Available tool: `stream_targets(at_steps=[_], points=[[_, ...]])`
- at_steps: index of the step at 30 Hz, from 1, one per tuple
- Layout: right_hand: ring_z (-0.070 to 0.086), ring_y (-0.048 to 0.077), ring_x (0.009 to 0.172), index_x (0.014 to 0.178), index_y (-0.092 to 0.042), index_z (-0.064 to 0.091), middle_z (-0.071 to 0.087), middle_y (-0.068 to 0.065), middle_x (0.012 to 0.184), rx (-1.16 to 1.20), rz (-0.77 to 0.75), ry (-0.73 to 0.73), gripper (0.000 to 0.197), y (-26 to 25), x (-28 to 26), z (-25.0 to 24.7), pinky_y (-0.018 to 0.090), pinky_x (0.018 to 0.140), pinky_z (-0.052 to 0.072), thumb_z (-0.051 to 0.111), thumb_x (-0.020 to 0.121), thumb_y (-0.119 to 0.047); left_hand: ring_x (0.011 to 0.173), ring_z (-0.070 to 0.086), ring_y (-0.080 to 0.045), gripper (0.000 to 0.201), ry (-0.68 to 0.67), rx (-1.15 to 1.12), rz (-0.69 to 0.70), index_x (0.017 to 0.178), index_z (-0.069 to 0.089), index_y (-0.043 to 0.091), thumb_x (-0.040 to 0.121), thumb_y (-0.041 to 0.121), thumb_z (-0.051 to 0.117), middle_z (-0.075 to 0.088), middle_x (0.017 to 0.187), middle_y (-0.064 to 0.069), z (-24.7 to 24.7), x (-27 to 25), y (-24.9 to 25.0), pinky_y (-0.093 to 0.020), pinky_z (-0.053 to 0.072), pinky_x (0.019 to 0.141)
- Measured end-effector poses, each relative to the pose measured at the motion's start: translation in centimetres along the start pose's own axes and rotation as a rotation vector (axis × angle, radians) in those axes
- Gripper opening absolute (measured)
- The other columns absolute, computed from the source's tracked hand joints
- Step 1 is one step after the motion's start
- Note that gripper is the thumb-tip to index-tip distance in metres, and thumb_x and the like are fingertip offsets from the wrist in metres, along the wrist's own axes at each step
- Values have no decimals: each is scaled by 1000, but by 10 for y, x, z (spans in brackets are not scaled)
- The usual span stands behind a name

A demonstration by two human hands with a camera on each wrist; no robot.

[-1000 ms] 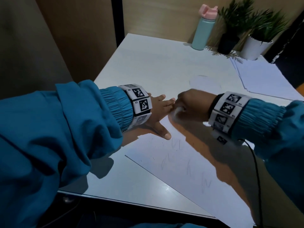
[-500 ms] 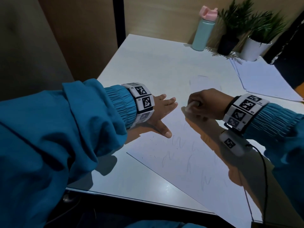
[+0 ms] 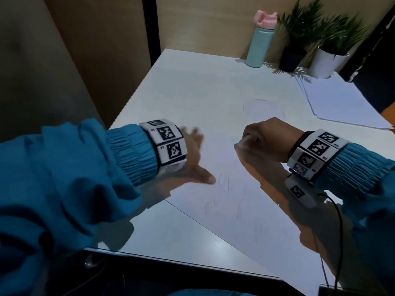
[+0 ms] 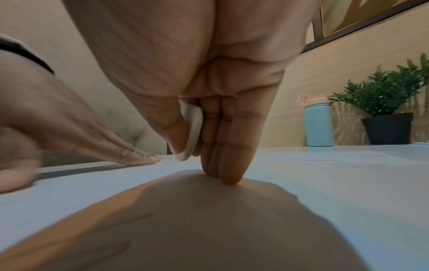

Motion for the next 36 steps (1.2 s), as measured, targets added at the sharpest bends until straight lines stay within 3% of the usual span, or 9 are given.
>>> stream_targets(at_steps=[2, 6, 10, 15, 21, 27, 29, 33, 36], points=[[57, 22, 78, 87, -25, 58, 69, 0, 86, 10, -2, -12, 14, -2, -1, 0, 31, 74, 50, 46, 91, -29, 151, 4, -34, 132, 46, 29, -74, 156, -4, 6, 65, 99, 18, -7, 164, -13, -6, 2, -16, -57, 13, 116], [57, 23, 77, 86, -25, 59, 66, 2, 81, 18, 20, -15, 17, -5, -1, -1, 32, 75, 51, 43, 90, -26, 151, -10, -16, 117, 63, -24, 318, 157, -8, 21, 71, 96, 19, -17, 163, 7, -6, -3, 19, -53, 5, 120], [59, 24, 77, 81, -26, 57, 68, 1, 80, 42, 35, -14, 17, -8, -4, -2, 33, 74, 53, 42, 88, -27, 152, -1, -24, 131, 90, -14, 35, 157, -6, 16, 61, 101, 18, -10, 165, 1, -8, 9, -2, -59, 9, 118], [59, 23, 73, 80, -25, 59, 66, 1, 76, 20, 29, -21, 18, -11, -6, -2, 31, 69, 51, 42, 87, -27, 150, -15, -15, 147, -4, -24, 262, 152, -21, 31, 36, 109, 24, -25, 160, 14, -9, 13, -4, -55, 0, 119], [60, 22, 74, 79, -30, 58, 63, -5, 74, 33, -20, -41, 15, -20, -6, -6, 34, 71, 53, 45, 87, -29, 151, -10, -18, 160, 12, 40, 211, 154, -17, 28, 22, 110, 20, -20, 163, 8, -14, 23, -5, -62, 4, 117], [54, 19, 94, 96, -27, 69, 56, -5, 106, -107, -247, 87, 19, -40, -8, -16, 41, 72, 53, 52, 89, -34, 152, -1, -22, 119, 81, 86, 233, 155, -7, 31, 63, 96, 29, -6, 165, 3, -20, 21, -2, -60, 10, 117], [58, 18, 91, 97, -29, 69, 57, -6, 103, -29, -236, 62, 25, -41, -7, -22, 42, 73, 53, 49, 87, -41, 152, 3, -22, 108, 78, 68, 244, 155, -8, 34, 71, 92, 28, -4, 166, 4, -18, 19, -2, -59, 14, 117], [54, 12, 75, 103, -28, 73, 63, -4, 95, 65, -319, -42, 22, -58, -9, -18, 25, 70, 44, 55, 89, -31, 151, -11, -19, 123, -39, 8, 316, 147, -18, 50, 49, 102, 34, -16, 164, 12, -15, 16, -6, -61, 1, 117], [56, 12, 76, 99, -24, 75, 67, -6, 93, 75, -388, -78, 23, -73, -11, -10, 9, 62, 33, 56, 86, -20, 150, -15, -20, 124, -84, 72, 339, 147, -20, 51, 55, 95, 51, -24, 161, 12, -11, 17, -10, -63, 2, 117]])
Point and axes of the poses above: each hand's wrist, its own x-axis towards the middle knuckle, its own z-axis out of the palm, y = z × x, the point moved 5 cm from there along x, towards the middle knuckle
